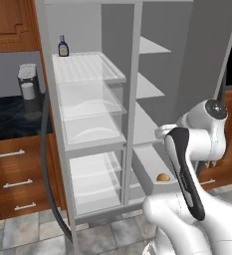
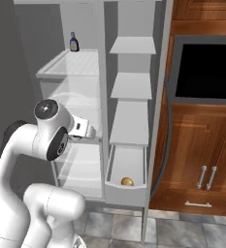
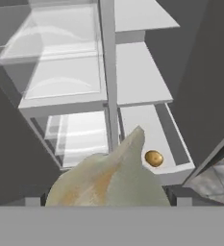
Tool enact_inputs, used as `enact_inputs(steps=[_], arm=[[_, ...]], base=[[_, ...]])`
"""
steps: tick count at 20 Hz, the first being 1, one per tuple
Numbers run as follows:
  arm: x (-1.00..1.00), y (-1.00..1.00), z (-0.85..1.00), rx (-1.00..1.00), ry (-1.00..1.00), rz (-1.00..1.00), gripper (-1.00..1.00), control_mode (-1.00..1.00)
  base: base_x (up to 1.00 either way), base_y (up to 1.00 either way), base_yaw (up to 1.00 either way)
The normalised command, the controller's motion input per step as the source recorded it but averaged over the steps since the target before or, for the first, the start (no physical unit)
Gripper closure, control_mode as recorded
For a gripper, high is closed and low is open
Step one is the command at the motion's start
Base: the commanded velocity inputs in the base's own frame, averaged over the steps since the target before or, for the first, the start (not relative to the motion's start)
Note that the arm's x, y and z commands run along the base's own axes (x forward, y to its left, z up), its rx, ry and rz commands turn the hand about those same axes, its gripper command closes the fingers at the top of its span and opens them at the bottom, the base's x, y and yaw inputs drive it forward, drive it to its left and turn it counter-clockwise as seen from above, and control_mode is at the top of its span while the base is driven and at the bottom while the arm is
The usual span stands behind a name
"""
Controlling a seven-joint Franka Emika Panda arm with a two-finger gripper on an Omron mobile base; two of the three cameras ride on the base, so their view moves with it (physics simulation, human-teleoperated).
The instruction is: Take the potato and garlic from the fridge shelf and place them in the freezer drawer to begin freezing them.
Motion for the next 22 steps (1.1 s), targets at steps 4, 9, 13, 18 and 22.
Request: enact_inputs(steps=[4, 9, 13, 18, 22], arm=[[0.21, -0.33, -0.38, 0.04, 0.14, -0.21, 1.00, -1.00], [0.88, -0.30, -0.74, 0.01, 0.36, -0.28, 1.00, -1.00], [0.99, -0.19, -0.72, 0.01, 0.37, -0.15, 1.00, -1.00], [0.98, -0.23, -0.73, 0.04, 0.29, -0.02, 1.00, -1.00], [0.69, -0.15, -0.78, 0.02, 0.19, 0.00, 1.00, -1.00]], base=[[0.01, -0.08, -0.07], [0.00, 0.00, 0.00], [0.00, 0.00, 0.00], [0.00, 0.00, 0.00], [0.00, 0.00, 0.00]])
